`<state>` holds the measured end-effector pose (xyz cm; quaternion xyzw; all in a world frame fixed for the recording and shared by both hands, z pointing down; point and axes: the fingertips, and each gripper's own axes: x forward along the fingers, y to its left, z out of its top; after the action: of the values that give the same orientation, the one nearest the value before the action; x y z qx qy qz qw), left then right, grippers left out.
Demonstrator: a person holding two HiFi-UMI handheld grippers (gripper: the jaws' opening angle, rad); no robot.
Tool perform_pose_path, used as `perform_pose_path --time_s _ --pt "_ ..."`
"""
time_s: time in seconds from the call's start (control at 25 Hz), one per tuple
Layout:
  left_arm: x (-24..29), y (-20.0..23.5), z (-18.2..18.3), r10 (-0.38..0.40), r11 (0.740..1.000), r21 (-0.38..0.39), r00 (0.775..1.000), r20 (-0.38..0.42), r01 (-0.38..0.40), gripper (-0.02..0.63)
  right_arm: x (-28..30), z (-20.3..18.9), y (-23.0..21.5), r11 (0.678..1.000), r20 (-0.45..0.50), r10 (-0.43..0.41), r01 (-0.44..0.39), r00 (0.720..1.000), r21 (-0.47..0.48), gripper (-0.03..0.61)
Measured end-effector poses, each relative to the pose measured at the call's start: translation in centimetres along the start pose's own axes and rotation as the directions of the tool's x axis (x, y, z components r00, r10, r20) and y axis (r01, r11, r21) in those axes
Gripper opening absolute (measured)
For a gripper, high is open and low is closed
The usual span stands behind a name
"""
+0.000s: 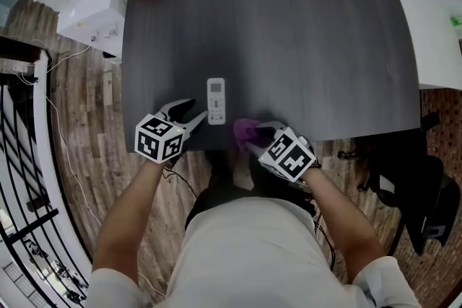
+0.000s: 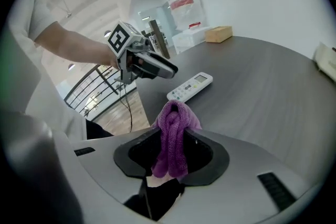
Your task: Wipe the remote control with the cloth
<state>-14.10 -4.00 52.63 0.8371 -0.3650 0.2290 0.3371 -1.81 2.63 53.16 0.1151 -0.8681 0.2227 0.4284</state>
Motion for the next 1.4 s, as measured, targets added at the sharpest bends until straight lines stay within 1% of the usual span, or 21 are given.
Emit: perform_pose_path --time_s 0.08,0.12,0.16,0.2,0.28,0.36,0.4,0.44,0.48,0.52,0.56,0.64,0.76,0.84,0.92,1.0,1.04,1.08,1.12,1.16,1.4 --pt "-0.5 0.2 1.0 -0.014 0.973 0.23 0.998 -0.067 0.029 0.175 -0.3 0.0 -0.5 1.0 0.009 -0.012 0.012 1.0 0.013 0.129" --pt "-0.5 0.2 1.3 -0.006 0.924 0.379 0.992 -0.123 0.053 0.196 -0.4 0.0 -0.6 1.0 0.013 -0.016 0.016 1.0 0.018 0.129" --pt "-0.2 0.1 1.4 0.015 0.841 0.534 0.982 -0.186 0.088 0.212 -0.5 0.0 -0.6 1.0 0.016 -0.018 0.018 1.0 0.022 0.129" --pt "0.2 -0.1 1.3 0.045 0.728 0.672 0.968 -0.247 0.137 0.232 -0.6 -0.1 -0.6 0.999 0.017 -0.02 0.02 1.0 0.025 0.129" --pt "1.4 -0.7 0.7 0.11 0.456 0.849 0.93 -0.35 0.265 0.264 -0.7 -0.2 -0.3 0.999 0.018 -0.021 0.021 1.0 0.029 0.129" --pt "2.8 -1.1 -0.7 0.177 0.188 0.892 0.879 -0.443 0.411 0.3 -0.7 -0.4 0.0 0.999 0.015 -0.023 0.023 1.0 0.028 0.129" --pt "3.4 -1.3 -1.6 0.209 0.073 0.875 0.85 -0.483 0.479 0.306 -0.6 -0.5 0.1 0.999 0.012 -0.024 0.024 1.0 0.027 0.129" --pt "3.9 -1.4 -2.5 0.236 -0.024 0.845 0.825 -0.514 0.534 0.315 -0.6 -0.7 0.2 0.999 0.01 -0.025 0.025 1.0 0.029 0.129" --pt "4.3 -1.5 -3.2 0.256 -0.1 0.813 0.804 -0.536 0.574 0.319 -0.5 -0.8 0.4 0.999 0.007 -0.024 0.023 1.0 0.032 0.129" --pt "4.6 -1.6 -3.6 0.27 -0.154 0.784 0.789 -0.552 0.601 0.322 -0.4 -0.9 0.6 0.999 0.003 -0.021 0.021 1.0 0.037 0.129" --pt "4.8 -1.7 -3.8 0.278 -0.184 0.763 0.777 -0.565 0.62 0.33 -0.4 -0.9 0.7 0.999 -0.001 -0.018 0.018 1.0 0.041 0.129" --pt "5.0 -1.7 -3.7 0.282 -0.185 0.745 0.761 -0.584 0.641 0.347 -0.3 -1.2 0.6 0.999 -0.005 -0.017 0.017 1.0 0.046 0.129" --pt "5.4 -1.7 -3.7 0.299 -0.101 0.757 0.746 -0.595 0.645 0.346 -0.1 -1.7 0.4 0.998 -0.013 -0.025 0.026 1.0 0.053 0.129" --pt "5.4 -1.4 -3.6 0.326 0.021 0.78 0.733 -0.597 0.626 0.338 -0.1 -1.8 0.0 0.997 -0.015 -0.038 0.039 0.999 0.064 0.129" --pt "5.1 -1.0 -3.8 0.351 0.198 0.796 0.716 -0.603 0.573 0.279 0.0 -1.7 -0.6 0.995 -0.013 -0.059 0.06 0.998 0.083 0.129" --pt "4.6 -1.1 -4.0 0.34 0.367 0.791 0.721 -0.604 0.49 0.268 0.0 -1.4 -1.5 0.991 -0.012 -0.088 0.089 0.996 0.103 0.129" --pt "4.4 -1.4 -4.2 0.323 0.432 0.779 0.728 -0.605 0.456 0.268 0.0 -1.3 -2.0 0.989 -0.014 -0.104 0.104 0.995 0.109 0.129" --pt "4.1 -1.8 -4.6 0.31 0.469 0.77 0.736 -0.602 0.432 0.268 0.0 -1.2 -2.5 0.987 -0.017 -0.117 0.118 0.993 0.112 0.129" --pt "3.8 -2.0 -4.9 0.309 0.478 0.771 0.741 -0.596 0.421 0.268 0.1 -1.1 -2.8 0.986 -0.022 -0.125 0.127 0.992 0.113 0.129" --pt "3.6 -2.1 -5.3 0.316 0.464 0.78 0.744 -0.588 0.419 0.268 0.3 -1.1 -3.1 0.985 -0.028 -0.129 0.131 0.991 0.11 0.129" --pt "1.6 -2.4 -7.0 0.331 0.32 0.8 0.731 -0.596 0.507 0.295 1.1 -0.9 -3.2 0.987 -0.051 -0.137 0.141 0.989 0.08 0.129"
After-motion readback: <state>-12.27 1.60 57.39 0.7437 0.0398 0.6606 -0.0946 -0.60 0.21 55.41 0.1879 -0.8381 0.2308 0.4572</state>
